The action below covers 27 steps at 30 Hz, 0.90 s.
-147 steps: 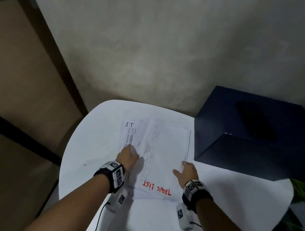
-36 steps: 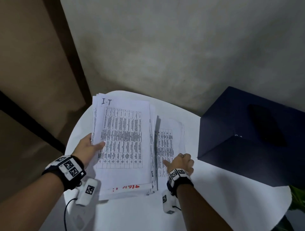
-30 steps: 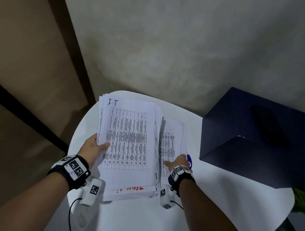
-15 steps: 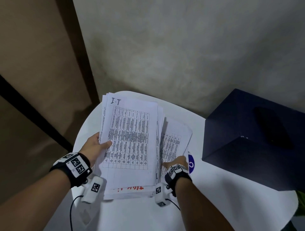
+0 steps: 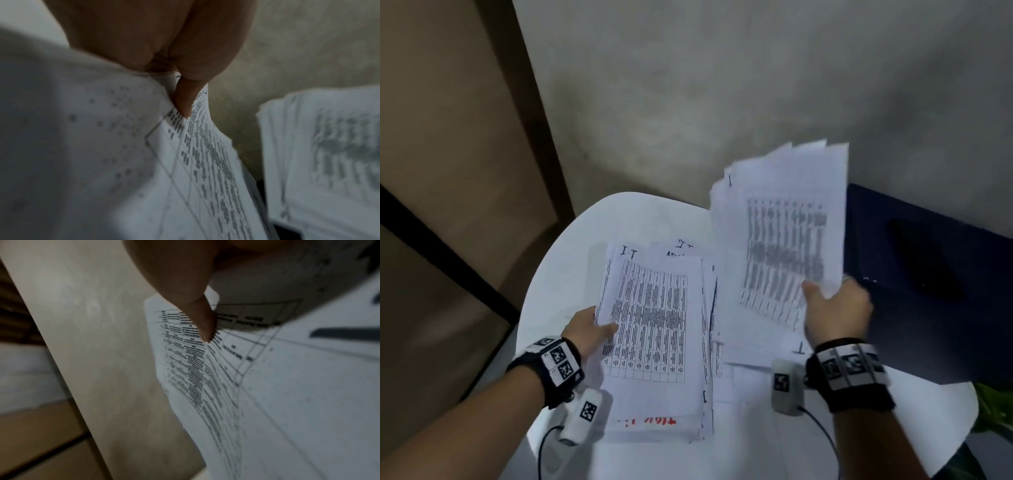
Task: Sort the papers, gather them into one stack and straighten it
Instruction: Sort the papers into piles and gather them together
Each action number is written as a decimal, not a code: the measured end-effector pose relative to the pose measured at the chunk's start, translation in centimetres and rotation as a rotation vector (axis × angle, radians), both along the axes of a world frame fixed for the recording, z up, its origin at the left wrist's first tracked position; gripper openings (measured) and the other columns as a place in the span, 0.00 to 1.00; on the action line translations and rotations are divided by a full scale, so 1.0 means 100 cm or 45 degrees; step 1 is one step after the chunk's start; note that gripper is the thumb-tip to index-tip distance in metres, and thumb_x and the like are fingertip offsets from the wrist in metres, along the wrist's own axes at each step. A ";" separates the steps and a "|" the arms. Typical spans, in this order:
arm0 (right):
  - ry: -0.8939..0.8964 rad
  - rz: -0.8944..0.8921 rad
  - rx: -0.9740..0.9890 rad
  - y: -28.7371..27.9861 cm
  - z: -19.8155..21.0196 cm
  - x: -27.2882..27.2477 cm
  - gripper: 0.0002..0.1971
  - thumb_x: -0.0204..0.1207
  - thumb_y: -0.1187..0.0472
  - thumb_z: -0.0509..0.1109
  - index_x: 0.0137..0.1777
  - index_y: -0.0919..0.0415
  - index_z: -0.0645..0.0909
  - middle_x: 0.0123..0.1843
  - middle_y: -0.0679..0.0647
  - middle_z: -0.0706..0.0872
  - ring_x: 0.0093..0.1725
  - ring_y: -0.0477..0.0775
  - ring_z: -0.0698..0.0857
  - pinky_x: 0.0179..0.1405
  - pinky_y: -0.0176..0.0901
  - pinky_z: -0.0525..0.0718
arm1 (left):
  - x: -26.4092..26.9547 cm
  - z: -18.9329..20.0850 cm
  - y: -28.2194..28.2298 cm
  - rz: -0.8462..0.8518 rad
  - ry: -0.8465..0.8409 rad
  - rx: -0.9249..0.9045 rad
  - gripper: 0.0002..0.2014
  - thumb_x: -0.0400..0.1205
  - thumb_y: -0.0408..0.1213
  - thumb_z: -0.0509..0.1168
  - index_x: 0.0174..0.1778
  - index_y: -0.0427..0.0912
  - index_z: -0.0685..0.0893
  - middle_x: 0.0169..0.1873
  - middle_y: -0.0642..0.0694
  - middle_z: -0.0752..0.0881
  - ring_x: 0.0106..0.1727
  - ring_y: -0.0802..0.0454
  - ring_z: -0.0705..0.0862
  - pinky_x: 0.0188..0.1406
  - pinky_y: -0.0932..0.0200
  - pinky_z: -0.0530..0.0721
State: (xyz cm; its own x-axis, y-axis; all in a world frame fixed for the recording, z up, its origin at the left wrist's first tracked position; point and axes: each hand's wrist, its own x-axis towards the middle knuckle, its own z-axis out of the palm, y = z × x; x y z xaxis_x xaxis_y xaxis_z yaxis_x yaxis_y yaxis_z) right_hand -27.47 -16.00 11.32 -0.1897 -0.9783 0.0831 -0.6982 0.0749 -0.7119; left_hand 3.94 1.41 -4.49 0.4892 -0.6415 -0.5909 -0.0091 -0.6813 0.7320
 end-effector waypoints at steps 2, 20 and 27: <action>-0.218 0.011 -0.091 0.000 0.029 -0.003 0.08 0.70 0.60 0.79 0.47 0.60 0.85 0.38 0.53 0.88 0.41 0.56 0.88 0.45 0.44 0.83 | -0.004 -0.012 -0.002 -0.033 -0.047 0.065 0.14 0.78 0.43 0.73 0.57 0.44 0.84 0.50 0.44 0.90 0.51 0.42 0.89 0.57 0.40 0.87; 0.422 0.419 0.637 0.048 -0.160 0.065 0.32 0.82 0.48 0.64 0.82 0.62 0.62 0.82 0.58 0.66 0.81 0.61 0.65 0.82 0.54 0.63 | -0.015 -0.009 -0.028 -0.108 -0.251 0.042 0.17 0.78 0.39 0.74 0.59 0.39 0.78 0.47 0.40 0.87 0.47 0.42 0.86 0.49 0.47 0.86; 0.373 0.223 0.889 0.029 -0.170 0.062 0.55 0.69 0.42 0.78 0.84 0.68 0.50 0.82 0.66 0.61 0.81 0.68 0.65 0.77 0.58 0.69 | 0.005 -0.002 -0.014 -0.036 -0.238 -0.075 0.17 0.78 0.37 0.75 0.60 0.44 0.78 0.46 0.41 0.87 0.48 0.40 0.86 0.52 0.45 0.84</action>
